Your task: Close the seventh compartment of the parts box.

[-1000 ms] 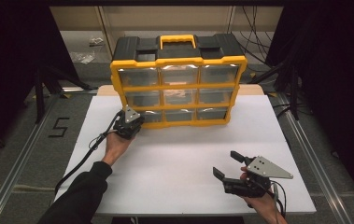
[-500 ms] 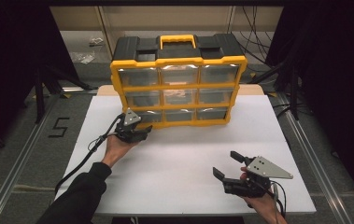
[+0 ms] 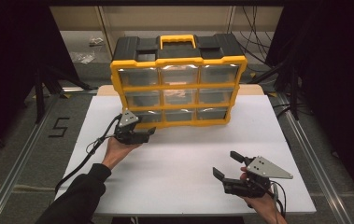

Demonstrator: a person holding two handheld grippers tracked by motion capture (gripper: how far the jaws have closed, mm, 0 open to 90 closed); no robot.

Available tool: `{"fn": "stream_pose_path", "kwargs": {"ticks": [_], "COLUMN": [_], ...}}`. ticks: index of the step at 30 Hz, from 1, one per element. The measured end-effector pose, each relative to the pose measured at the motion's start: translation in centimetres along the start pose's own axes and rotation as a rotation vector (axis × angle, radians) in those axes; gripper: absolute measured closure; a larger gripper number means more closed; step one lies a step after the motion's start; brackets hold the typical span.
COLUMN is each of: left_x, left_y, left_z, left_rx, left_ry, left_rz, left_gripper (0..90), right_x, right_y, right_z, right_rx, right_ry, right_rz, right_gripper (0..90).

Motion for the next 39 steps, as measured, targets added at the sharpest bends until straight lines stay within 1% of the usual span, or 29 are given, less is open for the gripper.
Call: {"fn": "stream_pose_path", "kwargs": {"ticks": [2, 5, 9, 14, 17, 22, 25, 27, 29, 31, 33, 39], "left_x": [-0.2, -0.6, -1.2, -1.8, -2.0, -2.4, -2.6, -2.7, -2.9, -3.2, -3.4, -4.3], "left_y": [-0.1, -0.2, -0.1, 0.1, 0.1, 0.1, 0.0, 0.0, 0.0, 0.0, 0.1, 0.4], "left_z": [0.3, 0.8, 1.4, 1.9, 2.2, 2.8, 3.3, 3.4, 3.6, 3.8, 4.0, 4.6], "left_rx": [-0.005, -0.004, -0.014, -0.020, -0.025, -0.040, -0.073, -0.073, -0.087, -0.096, -0.099, -0.100], "left_ry": [0.009, 0.034, 0.058, 0.073, 0.083, 0.113, 0.119, 0.128, 0.126, 0.138, 0.147, 0.185], "left_rz": [0.009, 0.031, 0.026, 0.013, 0.020, 0.024, 0.022, 0.023, 0.018, 0.022, 0.029, 0.030], "left_gripper": [25.5, 23.5, 21.9, 21.7, 21.6, 21.4, 21.3, 21.2, 21.2, 21.3, 21.3, 21.0], "right_x": [0.0, 0.0, 0.0, 0.0, 0.0, 0.1, 0.0, 0.0, 0.0, 0.0, 0.0, 0.0], "right_y": [0.0, 0.0, 0.0, 0.0, 0.0, 0.0, 0.0, 0.0, 0.0, 0.0, 0.0, 0.0], "right_z": [0.0, 0.0, 0.0, 0.0, 0.0, 0.0, 0.0, 0.0, 0.0, 0.0, 0.0, 0.0], "right_rx": [0.000, -0.002, -0.004, -0.004, -0.001, -0.004, -0.004, -0.004, -0.003, -0.004, -0.005, -0.004], "right_ry": [0.000, -0.001, -0.002, -0.002, -0.002, -0.002, -0.002, -0.002, -0.002, -0.002, -0.001, -0.001], "right_rz": [0.000, 0.000, 0.000, 0.000, -0.001, 0.002, 0.001, 0.001, 0.000, 0.001, 0.001, 0.002], "right_gripper": [17.1, 17.0, 17.0, 17.0, 17.0, 17.0, 17.0, 17.0, 17.0, 17.0, 17.0, 17.0]}}
Point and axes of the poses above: each handheld gripper's, and its own axes: z roughly backward along the jaws, y roughly out of its underside, x roughly to its left, the point moved 6 cm from there along -z, roughly forward along the jaws, and after that the axes turned 13 degrees about z, right-handed, at the moved point
